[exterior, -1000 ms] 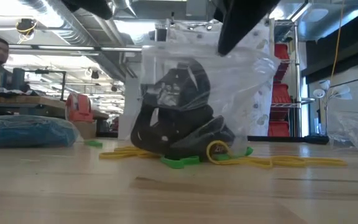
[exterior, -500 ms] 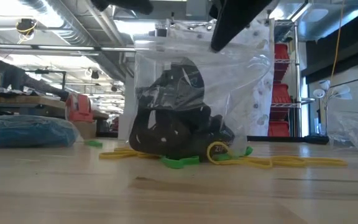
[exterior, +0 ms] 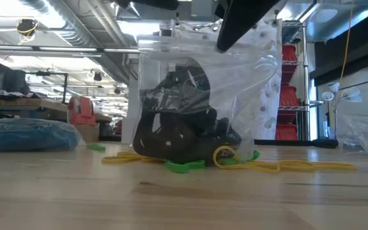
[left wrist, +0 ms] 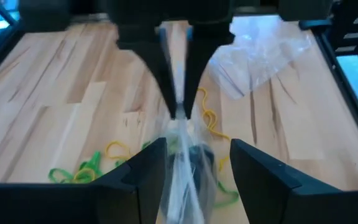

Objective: Sort rubber bands
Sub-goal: Close the transparent zip bag

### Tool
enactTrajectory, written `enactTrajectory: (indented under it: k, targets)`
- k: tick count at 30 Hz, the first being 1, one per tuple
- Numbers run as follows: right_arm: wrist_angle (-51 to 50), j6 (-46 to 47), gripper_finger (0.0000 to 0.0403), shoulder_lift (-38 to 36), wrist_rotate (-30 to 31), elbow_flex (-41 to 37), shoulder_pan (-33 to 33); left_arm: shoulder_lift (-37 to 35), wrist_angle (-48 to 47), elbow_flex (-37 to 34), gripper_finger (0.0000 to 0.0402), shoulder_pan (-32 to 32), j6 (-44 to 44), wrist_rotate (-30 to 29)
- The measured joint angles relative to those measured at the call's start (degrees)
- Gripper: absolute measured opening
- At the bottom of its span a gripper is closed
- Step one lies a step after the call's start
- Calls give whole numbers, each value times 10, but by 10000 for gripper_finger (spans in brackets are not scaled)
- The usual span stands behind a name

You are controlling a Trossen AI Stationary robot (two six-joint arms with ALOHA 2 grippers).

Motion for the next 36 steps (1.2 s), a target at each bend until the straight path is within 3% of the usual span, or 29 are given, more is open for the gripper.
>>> enactTrajectory:
  k: [15, 19, 25, 36]
  targets:
    - [2, -9, 21, 0, 14, 0, 0, 72, 42, -1, 156, 38, 13, 8]
    - [2, -9, 21, 0, 13, 0, 0, 73, 37, -1, 115, 38, 14, 9]
    - [-2, -9, 21, 0, 13, 0, 0, 73, 11, -1, 10, 38, 8, 9]
    - [-78, 33, 21, 1, -5, 1, 0, 70, -58, 0, 1, 35, -25, 7]
